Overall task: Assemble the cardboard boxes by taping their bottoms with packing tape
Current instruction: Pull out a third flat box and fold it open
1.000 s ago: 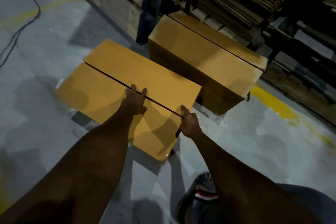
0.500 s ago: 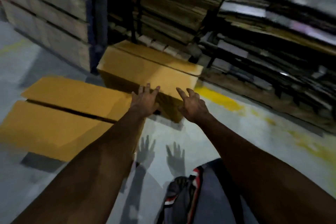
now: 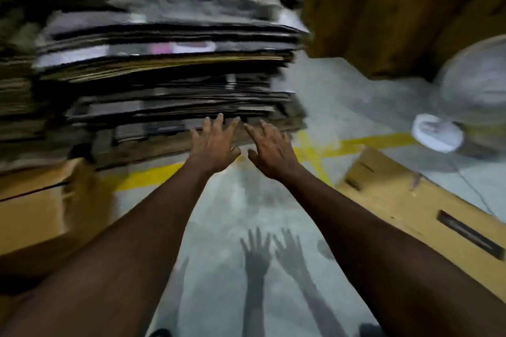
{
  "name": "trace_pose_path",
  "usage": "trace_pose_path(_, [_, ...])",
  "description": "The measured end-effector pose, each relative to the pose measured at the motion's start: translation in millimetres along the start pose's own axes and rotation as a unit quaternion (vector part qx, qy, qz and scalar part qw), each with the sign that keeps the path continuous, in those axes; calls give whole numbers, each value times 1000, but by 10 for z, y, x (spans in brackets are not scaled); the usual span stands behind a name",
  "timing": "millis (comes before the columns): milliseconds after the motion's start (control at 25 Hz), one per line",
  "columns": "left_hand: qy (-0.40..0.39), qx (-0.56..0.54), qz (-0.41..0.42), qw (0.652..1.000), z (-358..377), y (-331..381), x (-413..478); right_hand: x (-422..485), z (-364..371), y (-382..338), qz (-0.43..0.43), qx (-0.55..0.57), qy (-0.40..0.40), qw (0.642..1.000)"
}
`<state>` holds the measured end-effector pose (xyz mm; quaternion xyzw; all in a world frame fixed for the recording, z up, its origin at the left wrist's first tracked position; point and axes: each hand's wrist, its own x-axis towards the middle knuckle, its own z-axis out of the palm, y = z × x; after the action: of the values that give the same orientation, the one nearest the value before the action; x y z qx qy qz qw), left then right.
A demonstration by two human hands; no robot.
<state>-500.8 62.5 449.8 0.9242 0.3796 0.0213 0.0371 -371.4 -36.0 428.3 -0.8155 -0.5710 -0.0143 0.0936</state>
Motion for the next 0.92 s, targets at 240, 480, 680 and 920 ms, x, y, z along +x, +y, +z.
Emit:
trace_pose_path(240, [-74,5,128,989,1063,2413,879,-669,367,2692,161,-18,-20,987])
trace_pose_path(480, [-179,-90,132,971,2749,4183,1283,-1800,1566,4717,318,-3,-85,944])
trace_pose_path(680, [-189,-191,92,959,4159,5009,1270,-2588,2593,5631,379,13,-210,901])
trace_pose_path(920, [-195,88,343,915,5203,5168,1137,-3319,3393,5775,338,-9,-257,906])
